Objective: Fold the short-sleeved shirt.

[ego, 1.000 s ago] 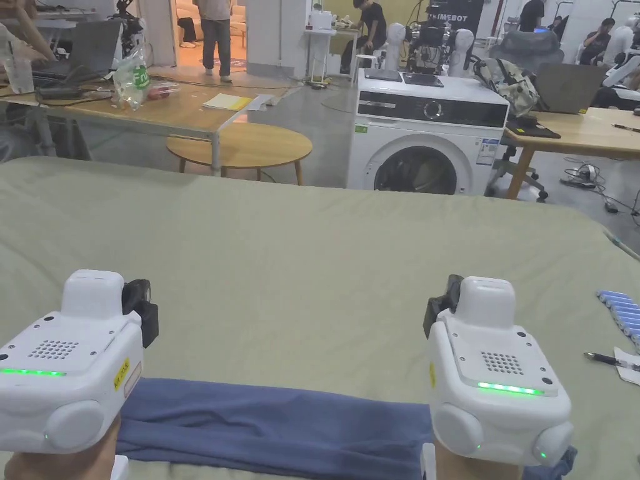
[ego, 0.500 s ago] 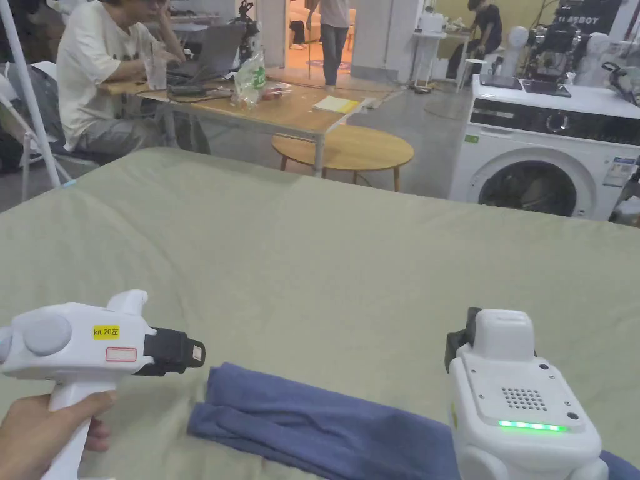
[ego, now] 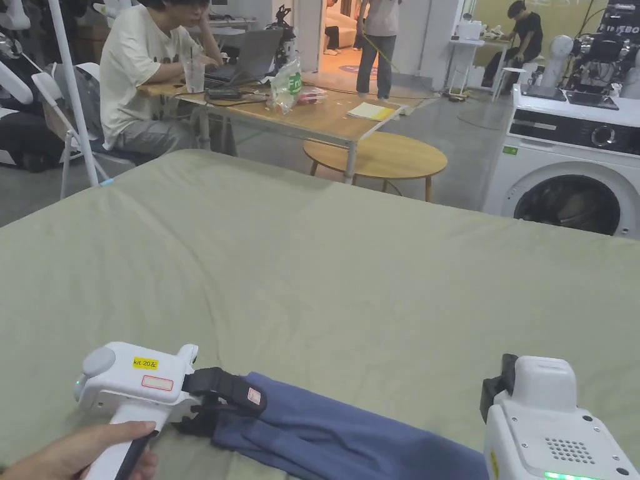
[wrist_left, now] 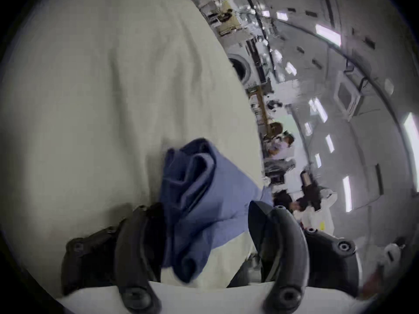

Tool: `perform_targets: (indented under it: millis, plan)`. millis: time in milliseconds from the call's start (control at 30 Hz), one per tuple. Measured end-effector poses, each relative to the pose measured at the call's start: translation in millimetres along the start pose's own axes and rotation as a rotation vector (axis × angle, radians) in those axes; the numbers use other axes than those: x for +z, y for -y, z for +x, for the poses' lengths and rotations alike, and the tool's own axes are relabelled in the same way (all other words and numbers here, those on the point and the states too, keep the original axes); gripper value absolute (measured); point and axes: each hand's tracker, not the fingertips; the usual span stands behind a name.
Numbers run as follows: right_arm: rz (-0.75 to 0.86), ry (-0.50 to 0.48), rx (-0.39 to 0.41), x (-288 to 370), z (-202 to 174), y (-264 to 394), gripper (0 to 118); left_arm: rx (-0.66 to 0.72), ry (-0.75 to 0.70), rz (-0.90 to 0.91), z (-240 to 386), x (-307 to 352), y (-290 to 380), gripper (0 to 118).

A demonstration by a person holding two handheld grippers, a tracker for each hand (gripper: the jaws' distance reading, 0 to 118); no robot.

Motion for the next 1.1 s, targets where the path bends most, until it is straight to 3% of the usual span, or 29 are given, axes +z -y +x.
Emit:
perform_targets:
  millis: [67,100,200,233,267,667,967,1100]
  plan:
    - [-0.001,0.005,0.001,2,2,0,0,0.053,0.04,0.04,-12,-3,-5,64]
    - [-0.003,0.007,0.001,2,3,0,0,0.055,0.066,0.045,-13,-6,-5,55]
    - [-0.01,0.008,0.0,1,4,3,0,0.03,-0.06,0.036,-14,-13,-6,36]
    - [-0.013,0.009,0.0,1,5,4,0,0.025,-0.116,0.023,-14,-17,-6,15]
    - [-0.016,0.008,-0.001,1,5,4,0,0.023,-0.116,0.024,-13,-19,-5,7]
    - [-0.027,-0.004,-0.017,1,10,5,0,-0.073,0.014,0.167,53,36,25,2]
    - [-0.013,-0.037,-0.014,0,6,2,0,-0.133,-0.178,0.238,93,88,31,2]
    - [-0.007,-0.045,-0.017,1,6,0,0,-0.147,-0.151,0.222,119,72,32,2]
